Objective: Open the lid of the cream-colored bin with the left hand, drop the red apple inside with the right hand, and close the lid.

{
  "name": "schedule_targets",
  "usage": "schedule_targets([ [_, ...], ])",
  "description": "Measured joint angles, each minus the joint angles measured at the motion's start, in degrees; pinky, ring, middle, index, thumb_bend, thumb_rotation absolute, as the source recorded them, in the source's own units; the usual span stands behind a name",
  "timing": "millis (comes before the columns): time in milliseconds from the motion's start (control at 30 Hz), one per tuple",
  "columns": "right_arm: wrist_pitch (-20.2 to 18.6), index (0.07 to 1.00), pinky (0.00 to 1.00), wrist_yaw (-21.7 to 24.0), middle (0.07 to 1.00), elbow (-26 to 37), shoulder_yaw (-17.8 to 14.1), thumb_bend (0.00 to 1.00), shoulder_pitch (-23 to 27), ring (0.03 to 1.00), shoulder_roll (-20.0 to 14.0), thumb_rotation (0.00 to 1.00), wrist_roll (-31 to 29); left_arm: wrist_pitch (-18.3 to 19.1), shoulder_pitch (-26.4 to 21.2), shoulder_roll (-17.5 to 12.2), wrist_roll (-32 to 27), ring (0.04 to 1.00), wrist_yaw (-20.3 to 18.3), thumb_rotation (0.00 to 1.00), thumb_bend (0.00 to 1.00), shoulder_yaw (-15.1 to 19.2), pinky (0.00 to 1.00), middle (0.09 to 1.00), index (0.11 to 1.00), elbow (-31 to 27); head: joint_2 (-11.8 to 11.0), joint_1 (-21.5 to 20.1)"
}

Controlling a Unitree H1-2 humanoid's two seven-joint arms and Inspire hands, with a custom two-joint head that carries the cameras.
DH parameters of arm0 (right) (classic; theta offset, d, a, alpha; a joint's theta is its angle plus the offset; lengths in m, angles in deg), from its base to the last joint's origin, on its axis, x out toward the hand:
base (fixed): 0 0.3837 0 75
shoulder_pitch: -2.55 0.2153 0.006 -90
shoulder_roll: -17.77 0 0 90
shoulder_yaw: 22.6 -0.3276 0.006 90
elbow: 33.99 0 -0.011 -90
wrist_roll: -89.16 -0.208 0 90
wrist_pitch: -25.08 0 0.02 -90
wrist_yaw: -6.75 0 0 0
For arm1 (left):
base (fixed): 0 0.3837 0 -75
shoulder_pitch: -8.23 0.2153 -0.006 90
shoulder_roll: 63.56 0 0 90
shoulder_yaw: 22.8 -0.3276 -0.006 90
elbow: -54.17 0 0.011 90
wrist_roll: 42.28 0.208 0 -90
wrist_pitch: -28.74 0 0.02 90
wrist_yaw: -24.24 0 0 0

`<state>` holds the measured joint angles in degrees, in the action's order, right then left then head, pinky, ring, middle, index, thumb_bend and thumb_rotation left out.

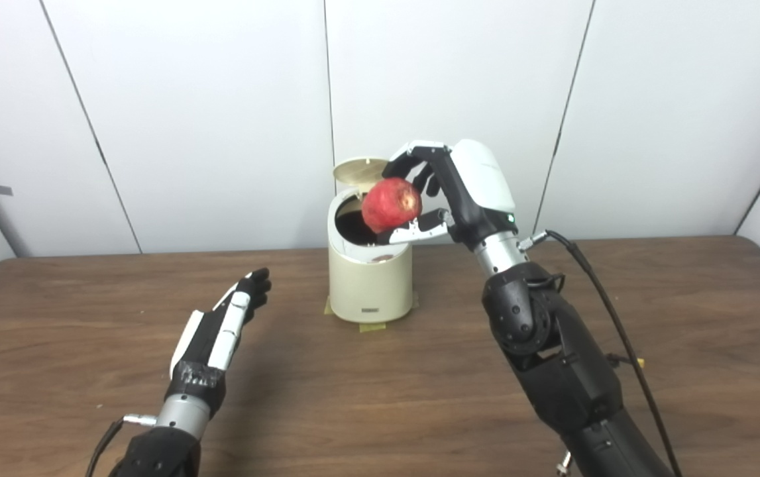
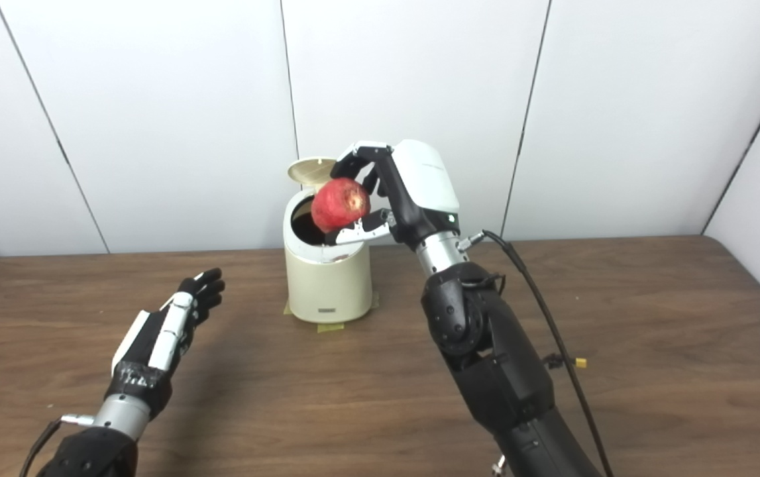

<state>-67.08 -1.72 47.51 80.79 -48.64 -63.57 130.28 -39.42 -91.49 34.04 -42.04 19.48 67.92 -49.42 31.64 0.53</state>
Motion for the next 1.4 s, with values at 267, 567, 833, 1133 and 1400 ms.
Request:
schedule_targets([
  [267, 1.6, 0.509, 0.32, -1.5, 0.514, -6.1, 1.3, 0.5, 3.1, 0.407, 1.3, 0.0, -0.1, 0.1, 0.2, 0.0, 0.0, 0.933, 0.0, 1.0, 0.61, 0.0, 1.0, 0.915, 0.916, -0.1, 0.2, 0.8],
  [567, 2.7, 0.519, 0.31, -2.9, 0.511, -11.8, 2.0, 0.49, 6.5, 0.398, 1.0, 0.0, 0.1, 0.2, 0.6, 0.8, 0.1, 0.926, 0.2, 1.0, 0.59, -0.3, 1.0, 0.914, 0.912, -0.6, 0.4, 1.2],
  [833, 3.0, 0.513, 0.31, -3.4, 0.515, -12.8, 2.4, 0.5, 6.7, 0.399, 0.9, 0.0, 0.1, 0.2, 0.5, 1.1, 0.2, 0.926, 0.3, 1.0, 0.6, -0.3, 1.0, 0.922, 0.928, -0.6, 0.5, 1.1],
  [1133, 4.5, 0.519, 0.31, -5.0, 0.515, -16.2, 2.3, 0.49, 6.6, 0.397, 1.1, 0.0, -0.9, 0.4, 0.6, 1.1, 0.1, 0.911, 0.4, 1.0, 0.6, 0.0, 0.98, 0.909, 0.913, -0.9, 0.8, 0.7],
  [1400, 5.0, 0.513, 0.32, -6.4, 0.512, -18.6, 2.4, 0.5, 6.7, 0.393, 1.0, 0.0, -1.0, 0.4, 0.6, 1.1, -0.2, 0.907, 0.4, 1.0, 0.62, 0.4, 0.98, 0.911, 0.915, -1.3, 1.2, 0.4],
])
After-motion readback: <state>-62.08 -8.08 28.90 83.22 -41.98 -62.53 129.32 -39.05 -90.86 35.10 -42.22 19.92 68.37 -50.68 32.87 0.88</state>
